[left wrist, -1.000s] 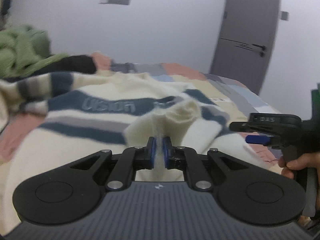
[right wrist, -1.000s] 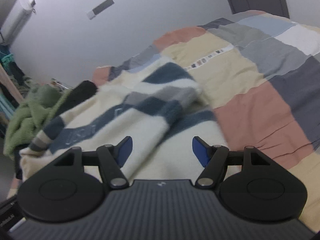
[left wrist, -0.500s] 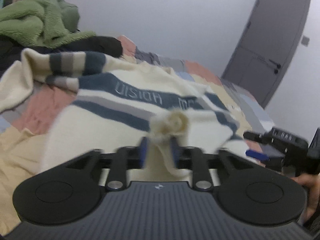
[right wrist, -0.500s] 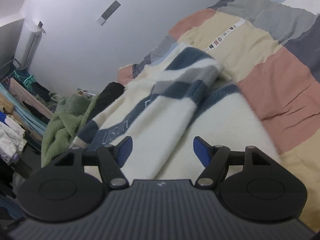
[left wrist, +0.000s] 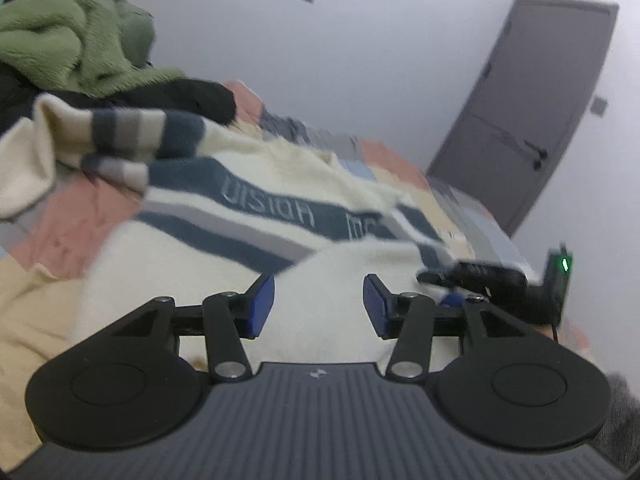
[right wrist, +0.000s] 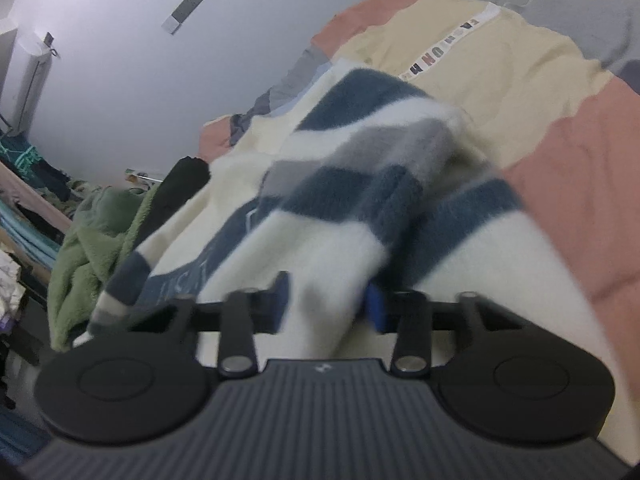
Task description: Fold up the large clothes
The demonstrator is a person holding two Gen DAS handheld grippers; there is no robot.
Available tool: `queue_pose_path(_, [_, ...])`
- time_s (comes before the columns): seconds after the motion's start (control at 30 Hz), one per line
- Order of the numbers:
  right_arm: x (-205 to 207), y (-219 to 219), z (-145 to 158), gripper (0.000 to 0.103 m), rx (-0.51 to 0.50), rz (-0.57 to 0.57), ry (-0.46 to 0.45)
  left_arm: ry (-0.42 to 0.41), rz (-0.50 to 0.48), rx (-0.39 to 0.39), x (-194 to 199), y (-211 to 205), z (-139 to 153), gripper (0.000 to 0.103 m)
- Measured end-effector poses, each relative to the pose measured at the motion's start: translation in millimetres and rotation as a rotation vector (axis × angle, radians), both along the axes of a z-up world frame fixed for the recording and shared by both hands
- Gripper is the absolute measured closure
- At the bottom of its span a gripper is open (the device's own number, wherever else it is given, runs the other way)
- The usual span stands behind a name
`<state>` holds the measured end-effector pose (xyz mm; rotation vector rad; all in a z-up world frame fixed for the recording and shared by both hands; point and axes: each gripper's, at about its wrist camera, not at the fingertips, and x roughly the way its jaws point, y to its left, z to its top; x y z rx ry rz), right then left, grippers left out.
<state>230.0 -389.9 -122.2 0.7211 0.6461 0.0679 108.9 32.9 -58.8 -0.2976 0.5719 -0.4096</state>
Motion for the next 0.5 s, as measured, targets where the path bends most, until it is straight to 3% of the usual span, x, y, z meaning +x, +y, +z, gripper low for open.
queue_pose_path(0.1, [3, -2, 4, 0.09, -0.047, -0.036, -0.032, 0.028, -0.035, 0.024, 9, -14, -14, 0.048])
queue_pose_path(0.33, [10, -19, 3, 0.09, -0.172, -0.127, -0.006, 0.106, -0.108, 0.074, 41, -42, -47, 0.048])
queue_pose_path(0.5, [10, -12, 1, 0.087, -0.232, -0.114, 0.021, 0.181, -0.14, 0.149, 55, -57, -68, 0.048])
